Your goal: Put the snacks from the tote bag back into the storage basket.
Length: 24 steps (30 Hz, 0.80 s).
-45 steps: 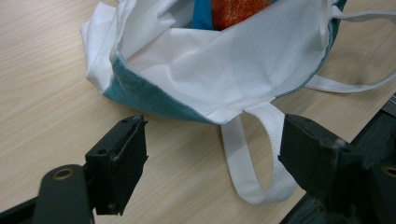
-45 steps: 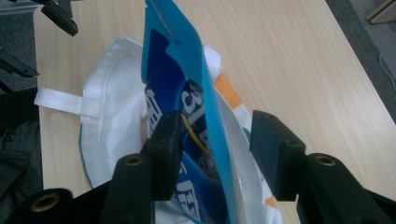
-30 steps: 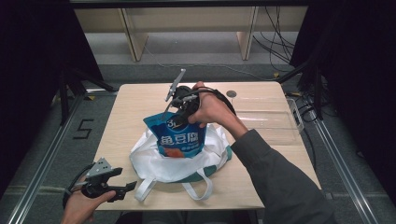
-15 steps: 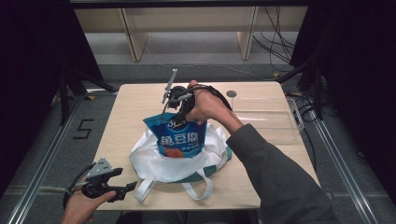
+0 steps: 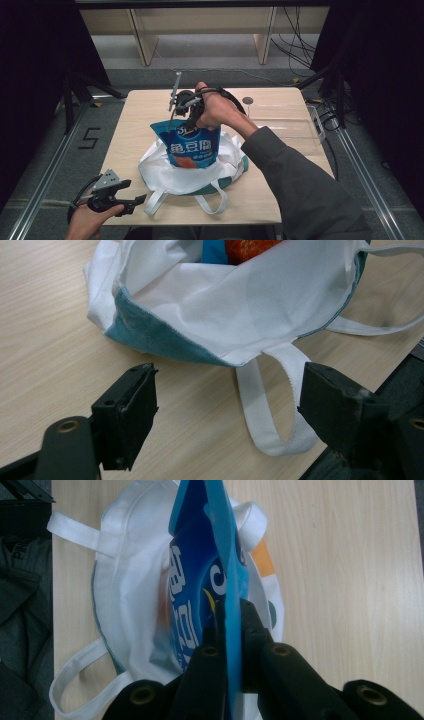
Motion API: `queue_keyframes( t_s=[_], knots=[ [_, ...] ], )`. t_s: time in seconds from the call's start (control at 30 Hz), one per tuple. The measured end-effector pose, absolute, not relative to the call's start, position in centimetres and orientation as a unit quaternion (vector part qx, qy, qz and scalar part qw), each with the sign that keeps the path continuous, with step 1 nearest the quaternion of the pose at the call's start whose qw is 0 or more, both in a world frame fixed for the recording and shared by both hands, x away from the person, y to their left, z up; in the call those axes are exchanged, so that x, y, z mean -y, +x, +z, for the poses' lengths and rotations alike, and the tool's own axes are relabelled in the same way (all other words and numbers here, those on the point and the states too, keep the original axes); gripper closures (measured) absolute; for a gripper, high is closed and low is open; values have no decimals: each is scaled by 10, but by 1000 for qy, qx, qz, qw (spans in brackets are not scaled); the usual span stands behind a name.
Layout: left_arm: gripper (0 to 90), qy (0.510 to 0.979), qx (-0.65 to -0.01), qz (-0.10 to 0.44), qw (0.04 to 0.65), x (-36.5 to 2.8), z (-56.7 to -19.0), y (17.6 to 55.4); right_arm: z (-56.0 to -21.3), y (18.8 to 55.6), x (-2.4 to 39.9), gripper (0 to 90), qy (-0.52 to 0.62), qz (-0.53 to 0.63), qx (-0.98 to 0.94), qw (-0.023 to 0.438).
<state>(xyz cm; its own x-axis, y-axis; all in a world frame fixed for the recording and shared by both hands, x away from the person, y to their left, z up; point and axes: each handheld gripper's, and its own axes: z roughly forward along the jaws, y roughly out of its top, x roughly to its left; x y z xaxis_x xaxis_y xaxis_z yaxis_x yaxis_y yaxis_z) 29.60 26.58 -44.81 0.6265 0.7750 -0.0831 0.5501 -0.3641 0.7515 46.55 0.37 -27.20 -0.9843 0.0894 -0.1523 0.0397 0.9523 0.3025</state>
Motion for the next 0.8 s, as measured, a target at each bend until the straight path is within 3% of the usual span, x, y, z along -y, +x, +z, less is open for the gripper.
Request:
queue_keyframes(
  t_s=[0.43,0.8],
  knots=[
    [224,809,-414,141,392,-265,-449,295,-203,454,9,900,29,202,-975,92],
    [223,812,-405,149,393,-265,-449,296,-186,454,59,900,65,184,-975,104]
  ],
)
